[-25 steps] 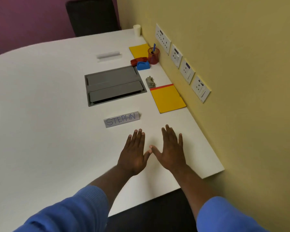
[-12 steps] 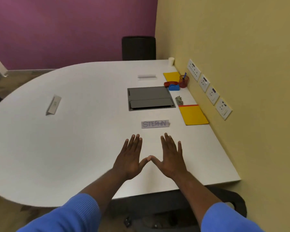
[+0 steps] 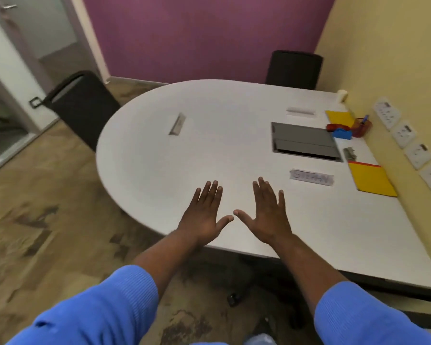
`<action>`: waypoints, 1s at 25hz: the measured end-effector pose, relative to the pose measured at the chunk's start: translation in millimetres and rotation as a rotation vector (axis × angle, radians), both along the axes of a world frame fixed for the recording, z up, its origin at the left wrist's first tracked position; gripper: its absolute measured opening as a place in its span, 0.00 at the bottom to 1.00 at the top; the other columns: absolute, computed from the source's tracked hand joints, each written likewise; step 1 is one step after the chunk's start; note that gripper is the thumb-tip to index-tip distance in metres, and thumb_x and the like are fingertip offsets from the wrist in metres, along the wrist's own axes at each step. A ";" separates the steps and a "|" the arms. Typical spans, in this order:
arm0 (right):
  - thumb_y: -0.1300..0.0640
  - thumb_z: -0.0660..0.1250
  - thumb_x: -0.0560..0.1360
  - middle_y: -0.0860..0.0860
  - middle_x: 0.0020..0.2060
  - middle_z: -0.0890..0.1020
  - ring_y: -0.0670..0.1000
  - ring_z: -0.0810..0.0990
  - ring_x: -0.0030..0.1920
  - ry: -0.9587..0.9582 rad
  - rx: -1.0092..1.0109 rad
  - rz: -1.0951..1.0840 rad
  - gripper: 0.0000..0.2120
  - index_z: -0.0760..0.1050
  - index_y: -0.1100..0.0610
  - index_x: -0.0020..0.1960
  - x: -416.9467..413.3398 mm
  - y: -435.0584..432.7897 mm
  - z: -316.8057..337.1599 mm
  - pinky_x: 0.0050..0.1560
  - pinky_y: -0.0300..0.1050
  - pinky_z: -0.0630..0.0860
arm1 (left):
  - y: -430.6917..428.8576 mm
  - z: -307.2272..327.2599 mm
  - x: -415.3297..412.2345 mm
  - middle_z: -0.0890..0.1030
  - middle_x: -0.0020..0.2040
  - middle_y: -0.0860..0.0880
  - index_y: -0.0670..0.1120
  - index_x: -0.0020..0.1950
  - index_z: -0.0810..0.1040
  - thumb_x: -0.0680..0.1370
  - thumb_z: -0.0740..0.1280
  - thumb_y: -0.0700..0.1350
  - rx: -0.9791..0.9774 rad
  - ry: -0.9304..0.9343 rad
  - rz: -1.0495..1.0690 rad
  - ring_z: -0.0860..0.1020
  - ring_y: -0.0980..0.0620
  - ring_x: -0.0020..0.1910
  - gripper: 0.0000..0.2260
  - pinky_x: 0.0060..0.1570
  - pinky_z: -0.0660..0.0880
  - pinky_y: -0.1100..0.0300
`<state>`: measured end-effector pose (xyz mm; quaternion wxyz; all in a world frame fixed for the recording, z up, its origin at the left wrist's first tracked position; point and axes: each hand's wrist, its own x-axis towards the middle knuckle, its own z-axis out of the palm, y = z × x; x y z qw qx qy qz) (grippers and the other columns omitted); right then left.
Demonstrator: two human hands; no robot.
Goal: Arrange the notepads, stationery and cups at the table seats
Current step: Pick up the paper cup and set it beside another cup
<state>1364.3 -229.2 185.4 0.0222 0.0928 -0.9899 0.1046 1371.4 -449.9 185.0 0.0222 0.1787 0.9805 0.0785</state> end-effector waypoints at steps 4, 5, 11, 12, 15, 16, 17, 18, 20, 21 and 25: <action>0.21 0.38 0.72 0.47 0.82 0.36 0.48 0.36 0.81 -0.010 -0.013 0.135 0.50 0.36 0.51 0.83 3.7 -85.4 -8.7 0.79 0.59 0.35 | -88.2 -1.7 23.2 0.33 0.81 0.47 0.45 0.82 0.37 0.81 0.41 0.69 -0.031 0.021 0.153 0.31 0.48 0.80 0.39 0.79 0.34 0.49; 0.21 0.37 0.72 0.47 0.82 0.36 0.48 0.36 0.81 -0.016 -0.019 0.174 0.50 0.36 0.51 0.83 2.9 -105.5 -10.7 0.80 0.60 0.35 | -108.5 -3.2 28.0 0.34 0.82 0.47 0.45 0.83 0.37 0.80 0.40 0.70 -0.029 0.022 0.192 0.32 0.48 0.80 0.40 0.79 0.33 0.49; 0.23 0.42 0.75 0.47 0.82 0.37 0.48 0.37 0.81 -0.031 -0.022 0.387 0.47 0.38 0.51 0.83 -24.6 -219.1 -23.1 0.79 0.58 0.33 | -204.6 -19.1 41.2 0.35 0.82 0.47 0.46 0.83 0.38 0.78 0.40 0.71 0.035 0.006 0.421 0.32 0.48 0.81 0.41 0.80 0.37 0.47; 0.23 0.45 0.76 0.47 0.82 0.38 0.48 0.37 0.81 -0.026 -0.027 0.410 0.46 0.39 0.51 0.83 -34.0 -235.6 -25.5 0.79 0.58 0.33 | -218.7 -20.9 39.2 0.35 0.82 0.46 0.46 0.83 0.38 0.79 0.41 0.70 0.039 0.007 0.455 0.33 0.48 0.81 0.41 0.80 0.38 0.47; 0.25 0.49 0.77 0.48 0.82 0.40 0.49 0.39 0.82 -0.030 -0.037 0.480 0.46 0.41 0.52 0.83 -79.0 -296.9 -32.5 0.78 0.57 0.32 | -275.4 -27.6 19.0 0.38 0.83 0.45 0.45 0.83 0.39 0.83 0.47 0.67 0.051 0.012 0.562 0.34 0.47 0.81 0.38 0.80 0.39 0.47; 0.25 0.49 0.77 0.48 0.83 0.41 0.49 0.40 0.82 -0.029 -0.047 0.509 0.46 0.42 0.52 0.83 -96.0 -318.0 -35.0 0.79 0.58 0.32 | -296.0 -29.9 8.7 0.38 0.83 0.45 0.45 0.83 0.39 0.83 0.47 0.66 0.050 0.015 0.592 0.34 0.48 0.81 0.38 0.80 0.39 0.47; 0.25 0.49 0.77 0.49 0.83 0.42 0.50 0.41 0.82 -0.028 -0.063 0.539 0.46 0.43 0.52 0.83 -113.0 -339.9 -37.2 0.79 0.58 0.34 | -316.7 -31.6 -2.9 0.37 0.83 0.45 0.45 0.83 0.39 0.83 0.46 0.67 0.048 0.014 0.622 0.34 0.48 0.81 0.38 0.80 0.38 0.48; 0.25 0.49 0.77 0.50 0.83 0.44 0.50 0.42 0.82 -0.027 -0.080 0.566 0.46 0.44 0.53 0.83 -130.0 -361.8 -39.7 0.79 0.59 0.35 | -336.5 -32.7 -15.9 0.36 0.82 0.45 0.45 0.83 0.38 0.82 0.45 0.68 0.044 0.014 0.651 0.33 0.49 0.81 0.38 0.80 0.36 0.48; 0.25 0.48 0.78 0.50 0.83 0.45 0.51 0.43 0.82 -0.038 -0.107 0.608 0.45 0.45 0.53 0.83 -162.8 -404.9 -40.6 0.80 0.61 0.38 | -374.0 -32.5 -41.8 0.35 0.82 0.46 0.45 0.83 0.38 0.81 0.42 0.69 0.032 0.023 0.690 0.32 0.49 0.80 0.39 0.80 0.35 0.49; 0.26 0.47 0.78 0.50 0.83 0.46 0.51 0.43 0.82 -0.045 -0.107 0.637 0.44 0.45 0.53 0.83 -177.0 -424.0 -39.7 0.80 0.62 0.39 | -391.3 -31.3 -52.8 0.35 0.82 0.46 0.45 0.83 0.38 0.80 0.41 0.69 0.024 0.024 0.701 0.31 0.50 0.80 0.39 0.80 0.35 0.49; 0.27 0.47 0.79 0.51 0.83 0.48 0.51 0.45 0.82 -0.056 -0.113 0.744 0.43 0.47 0.53 0.83 -244.7 -513.2 -34.5 0.80 0.63 0.43 | -467.1 -27.1 -102.7 0.37 0.83 0.46 0.46 0.83 0.40 0.80 0.41 0.69 0.037 0.071 0.804 0.33 0.49 0.81 0.39 0.80 0.38 0.48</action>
